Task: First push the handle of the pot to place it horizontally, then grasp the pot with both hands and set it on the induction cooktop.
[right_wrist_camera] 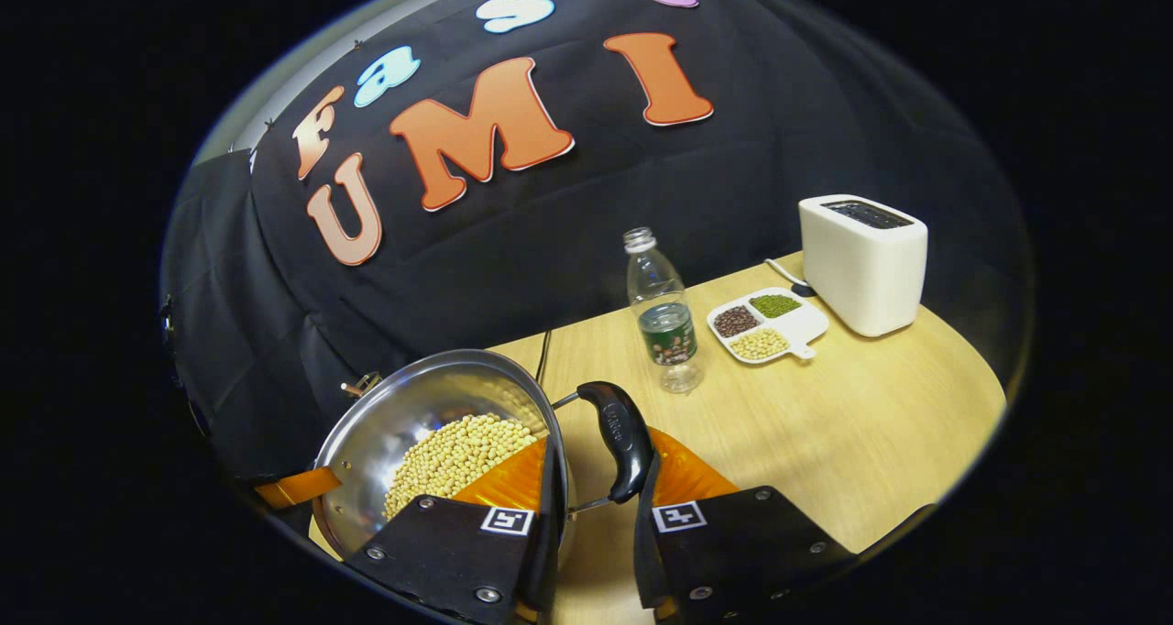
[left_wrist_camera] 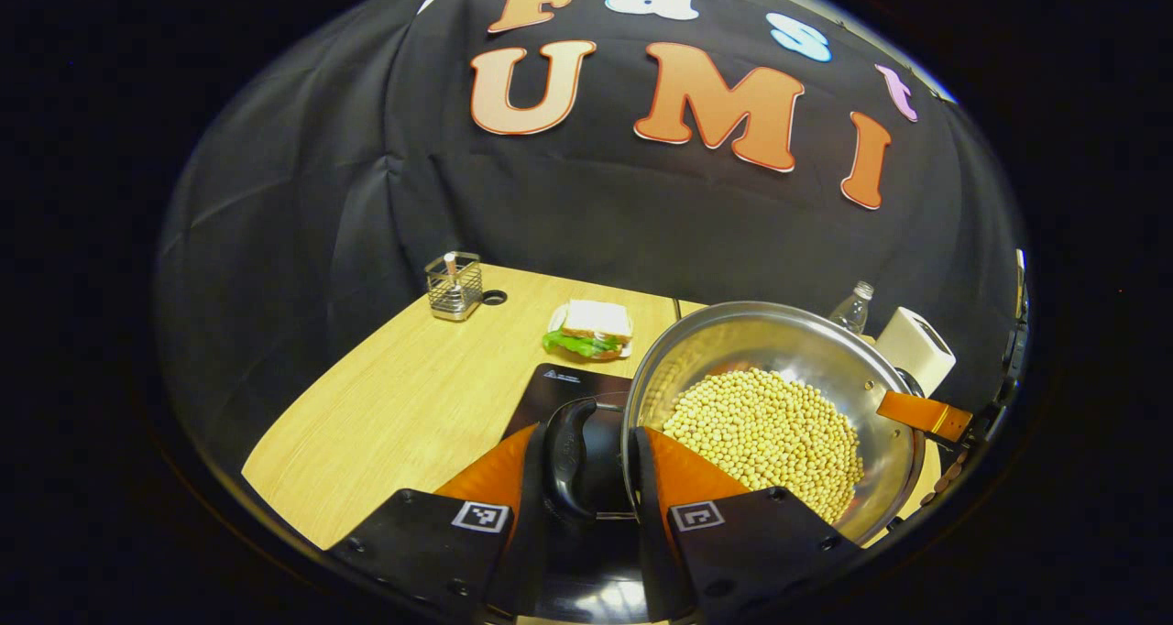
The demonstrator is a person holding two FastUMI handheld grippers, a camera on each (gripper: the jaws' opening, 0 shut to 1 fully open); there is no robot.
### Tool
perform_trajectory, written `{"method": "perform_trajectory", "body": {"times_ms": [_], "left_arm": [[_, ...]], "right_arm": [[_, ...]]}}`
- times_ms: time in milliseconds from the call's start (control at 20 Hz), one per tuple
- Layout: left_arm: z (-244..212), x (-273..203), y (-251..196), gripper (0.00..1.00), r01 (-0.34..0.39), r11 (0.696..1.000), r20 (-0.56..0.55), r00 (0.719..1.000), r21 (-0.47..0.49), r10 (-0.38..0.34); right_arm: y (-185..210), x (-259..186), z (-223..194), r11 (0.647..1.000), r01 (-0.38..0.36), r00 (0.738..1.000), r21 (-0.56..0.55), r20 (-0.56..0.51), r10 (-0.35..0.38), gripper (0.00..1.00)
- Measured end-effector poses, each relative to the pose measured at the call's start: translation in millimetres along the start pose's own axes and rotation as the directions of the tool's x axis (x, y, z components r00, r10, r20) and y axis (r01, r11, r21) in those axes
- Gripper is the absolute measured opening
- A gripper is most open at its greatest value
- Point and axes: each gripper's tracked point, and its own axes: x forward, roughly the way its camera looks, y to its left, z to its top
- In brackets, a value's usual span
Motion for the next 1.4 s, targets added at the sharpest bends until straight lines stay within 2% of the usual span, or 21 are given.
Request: {"method": "perform_trajectory", "body": {"times_ms": [350, 650, 800, 1000, 1150, 1400], "left_arm": [[1, 12, 51, 0.48, -0.025, 1.0, -0.01, 1.0, 0.003, 0.025], [-17, 26, 80, 0.52, -0.032, 0.999, -0.046, 0.998, -0.015, 0.031], [-21, 31, 84, 0.48, -0.027, 0.999, -0.052, 0.998, -0.023, 0.026], [-22, 30, 83, 0.53, -0.019, 1.0, -0.056, 0.998, -0.024, 0.017], [-24, 31, 82, 0.48, -0.012, 0.999, -0.068, 0.998, -0.031, 0.01], [-27, 29, 81, 0.53, -0.019, 0.999, -0.094, 0.996, -0.041, 0.015]], "right_arm": [[41, 19, -24, 1.0, -0.018, 0.999, -0.004, -0.033, 0.018, 0.33], [59, 29, -48, 1.0, -0.012, 0.998, -0.018, -0.066, 0.01, 0.33], [62, 30, -53, 1.0, -0.006, 0.997, -0.02, -0.071, 0.004, 0.33], [62, 31, -57, 1.0, 0.004, 0.997, -0.018, -0.072, -0.005, 0.33], [59, 30, -60, 1.0, 0.013, 0.997, -0.016, -0.078, -0.014, 0.33], [58, 31, -69, 1.0, 0.02, 0.994, -0.015, -0.106, -0.022, 0.35]]}}
